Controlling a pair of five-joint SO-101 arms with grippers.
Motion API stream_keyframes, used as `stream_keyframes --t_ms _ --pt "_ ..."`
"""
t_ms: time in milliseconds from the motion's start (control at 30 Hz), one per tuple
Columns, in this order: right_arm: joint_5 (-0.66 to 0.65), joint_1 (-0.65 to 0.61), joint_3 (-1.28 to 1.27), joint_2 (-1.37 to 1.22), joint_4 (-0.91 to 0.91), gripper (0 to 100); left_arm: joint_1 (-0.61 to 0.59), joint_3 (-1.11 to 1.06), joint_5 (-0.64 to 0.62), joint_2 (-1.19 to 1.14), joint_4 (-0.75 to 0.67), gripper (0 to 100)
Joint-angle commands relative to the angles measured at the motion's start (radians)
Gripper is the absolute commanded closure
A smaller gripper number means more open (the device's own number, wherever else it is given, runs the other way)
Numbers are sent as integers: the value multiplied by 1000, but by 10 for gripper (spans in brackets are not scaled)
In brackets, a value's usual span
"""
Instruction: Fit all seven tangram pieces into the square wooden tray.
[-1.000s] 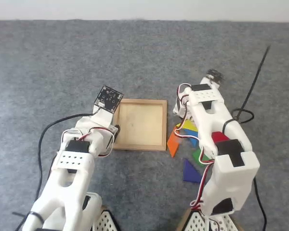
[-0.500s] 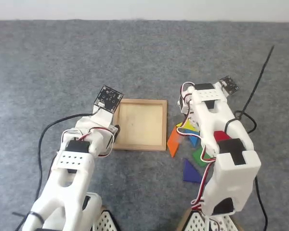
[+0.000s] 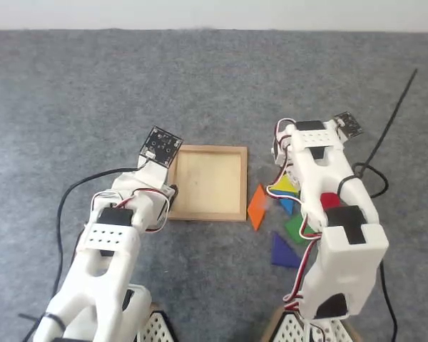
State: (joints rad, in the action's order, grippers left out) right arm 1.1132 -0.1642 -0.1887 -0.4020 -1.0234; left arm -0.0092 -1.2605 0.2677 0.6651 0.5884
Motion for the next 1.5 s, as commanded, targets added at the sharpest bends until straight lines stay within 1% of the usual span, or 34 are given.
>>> stream_keyframes --t_ms 0,67,167,267,467,633,733,867,933,1000,1133,1233,1333,1467 --pt "-34 2 34 -25 12 804 2 4 11 29 -5 816" --pt "-77 1 34 -21 8 805 2 4 11 29 -5 816" --pt "-95 -2 51 -15 -36 805 2 4 11 29 -5 816" --pt "-120 -4 106 -15 -114 805 2 4 11 29 -5 816" --pt "-290 -16 265 -15 -306 806 2 4 11 29 -5 816" --pt "-416 -36 387 -15 -424 884 2 4 11 29 -6 816" --pt "-476 -36 439 -15 -478 890 2 4 12 29 -6 816" --pt "-577 7 468 -16 -535 890 2 4 12 29 -6 816" --pt "-621 50 471 -16 -530 887 2 4 12 29 -6 816" --pt "-629 73 466 -25 -506 869 2 4 12 29 -6 816" --pt "-684 87 425 -64 -407 830 2 4 11 31 -5 816" --pt "-715 91 419 -136 -348 820 -2 4 5 35 -5 816" --pt "-720 93 428 -196 -341 810 -2 4 5 35 -5 816" --pt "-720 120 442 -206 -357 759 -3 4 5 35 -5 816"
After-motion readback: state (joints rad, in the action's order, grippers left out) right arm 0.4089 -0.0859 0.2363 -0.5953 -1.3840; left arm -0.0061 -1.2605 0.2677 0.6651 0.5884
